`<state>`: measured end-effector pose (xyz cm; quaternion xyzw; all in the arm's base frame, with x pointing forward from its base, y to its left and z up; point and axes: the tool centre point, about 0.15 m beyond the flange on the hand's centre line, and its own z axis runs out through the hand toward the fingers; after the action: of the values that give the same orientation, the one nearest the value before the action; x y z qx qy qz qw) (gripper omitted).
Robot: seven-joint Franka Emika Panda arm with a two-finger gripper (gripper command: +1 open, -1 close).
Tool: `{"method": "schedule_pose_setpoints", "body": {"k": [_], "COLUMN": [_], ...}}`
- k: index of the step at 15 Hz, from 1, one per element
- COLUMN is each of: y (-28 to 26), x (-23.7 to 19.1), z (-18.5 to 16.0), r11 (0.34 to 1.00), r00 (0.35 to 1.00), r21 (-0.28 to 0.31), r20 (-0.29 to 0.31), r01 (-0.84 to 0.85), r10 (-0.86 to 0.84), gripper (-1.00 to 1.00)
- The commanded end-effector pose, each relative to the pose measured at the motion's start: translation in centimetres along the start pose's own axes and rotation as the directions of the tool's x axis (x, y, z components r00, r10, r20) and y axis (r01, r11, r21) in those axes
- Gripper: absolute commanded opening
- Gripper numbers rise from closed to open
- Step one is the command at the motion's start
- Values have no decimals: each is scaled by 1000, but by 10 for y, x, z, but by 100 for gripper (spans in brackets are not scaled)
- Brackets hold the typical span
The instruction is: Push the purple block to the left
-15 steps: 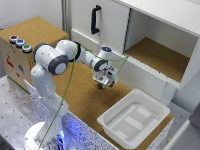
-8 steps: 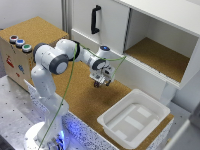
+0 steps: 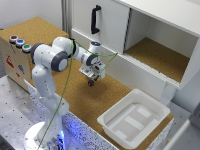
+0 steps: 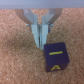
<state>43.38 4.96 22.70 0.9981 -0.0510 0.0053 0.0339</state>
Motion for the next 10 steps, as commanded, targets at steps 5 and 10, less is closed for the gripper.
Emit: {"method": "schedule_pose_setpoints", "body": {"k": [5,10], "y": [15,15], "x": [-24,-24], "z": [-49,-49], "r11": [997,997], "r00": [995,995], "r21": [-53,-53], "r20": [-86,-86], "r01": [-54,-54], "r10": [49,49], "gripper": [100,100]}}
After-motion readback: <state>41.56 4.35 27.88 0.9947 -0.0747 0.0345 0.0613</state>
